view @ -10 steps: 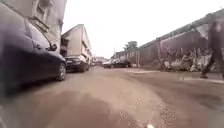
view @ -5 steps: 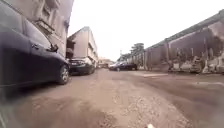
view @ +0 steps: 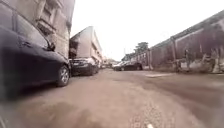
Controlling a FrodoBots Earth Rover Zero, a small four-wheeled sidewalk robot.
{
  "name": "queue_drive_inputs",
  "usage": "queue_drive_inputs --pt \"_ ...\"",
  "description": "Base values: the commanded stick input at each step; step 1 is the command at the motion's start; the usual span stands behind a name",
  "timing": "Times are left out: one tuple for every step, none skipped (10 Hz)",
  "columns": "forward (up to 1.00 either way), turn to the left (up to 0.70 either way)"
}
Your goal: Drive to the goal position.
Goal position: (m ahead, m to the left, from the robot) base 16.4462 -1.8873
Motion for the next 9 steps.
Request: queue_drive_inputs --pt "0.7 0.0" --pt "0.7 0.0" --pt "0.7 0.0" --pt "0.7 0.0" --pt "0.7 0.0" --pt "0.7 0.0" --pt "0.7 0.0" --pt "0.7 0.0" --pt "0.7 0.0"
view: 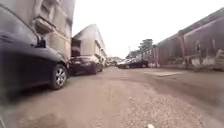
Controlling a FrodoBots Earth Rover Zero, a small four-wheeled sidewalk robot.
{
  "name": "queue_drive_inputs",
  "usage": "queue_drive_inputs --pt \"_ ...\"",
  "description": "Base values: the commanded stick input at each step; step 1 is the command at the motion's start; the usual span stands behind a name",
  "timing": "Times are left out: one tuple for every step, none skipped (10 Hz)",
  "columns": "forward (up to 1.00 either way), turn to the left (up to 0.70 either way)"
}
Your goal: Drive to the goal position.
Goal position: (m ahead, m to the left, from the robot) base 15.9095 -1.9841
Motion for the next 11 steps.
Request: queue_drive_inputs --pt "0.7 0.0" --pt "0.7 0.0" --pt "0.7 0.0" --pt "0.7 0.0" --pt "0.7 0.0" --pt "0.7 0.0" --pt "0.7 -0.06" --pt "0.7 -0.35" --pt "0.7 -0.22" --pt "0.7 -0.09" --pt "0.7 0.0"
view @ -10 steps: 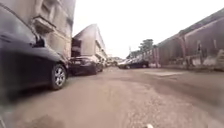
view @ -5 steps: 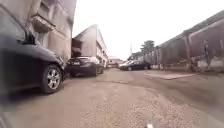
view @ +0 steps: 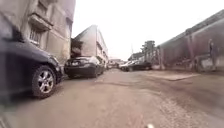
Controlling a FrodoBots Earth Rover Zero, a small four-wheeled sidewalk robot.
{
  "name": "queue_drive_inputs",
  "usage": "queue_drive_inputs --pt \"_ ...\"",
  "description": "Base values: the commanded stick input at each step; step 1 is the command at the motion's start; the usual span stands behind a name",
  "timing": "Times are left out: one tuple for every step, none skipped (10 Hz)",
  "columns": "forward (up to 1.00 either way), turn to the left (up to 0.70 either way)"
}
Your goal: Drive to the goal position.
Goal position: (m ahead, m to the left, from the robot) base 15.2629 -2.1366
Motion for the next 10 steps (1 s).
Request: queue_drive_inputs --pt "0.7 0.0" --pt "0.7 0.0" --pt "0.7 0.0" --pt "0.7 0.0" --pt "0.7 0.0" --pt "0.7 0.0" --pt "0.7 0.0" --pt "0.7 0.0" --pt "0.7 0.0" --pt "0.7 0.0"
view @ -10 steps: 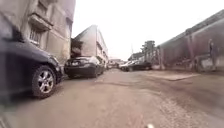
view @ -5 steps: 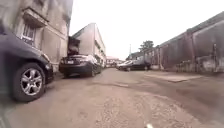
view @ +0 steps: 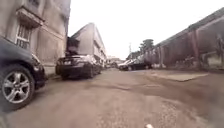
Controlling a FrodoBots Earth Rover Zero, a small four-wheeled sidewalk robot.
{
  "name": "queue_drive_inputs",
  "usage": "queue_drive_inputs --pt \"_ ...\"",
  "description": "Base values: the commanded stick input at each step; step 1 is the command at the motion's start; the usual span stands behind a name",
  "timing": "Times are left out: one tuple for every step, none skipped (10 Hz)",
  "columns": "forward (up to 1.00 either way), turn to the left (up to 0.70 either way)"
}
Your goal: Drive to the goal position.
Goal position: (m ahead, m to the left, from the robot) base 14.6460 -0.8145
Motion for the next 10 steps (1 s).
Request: queue_drive_inputs --pt "0.7 0.0" --pt "0.7 0.0" --pt "0.7 0.0" --pt "0.7 0.0" --pt "0.7 0.0" --pt "0.7 0.0" --pt "0.7 0.0" --pt "0.7 0.0" --pt "0.7 0.0" --pt "0.7 0.0"
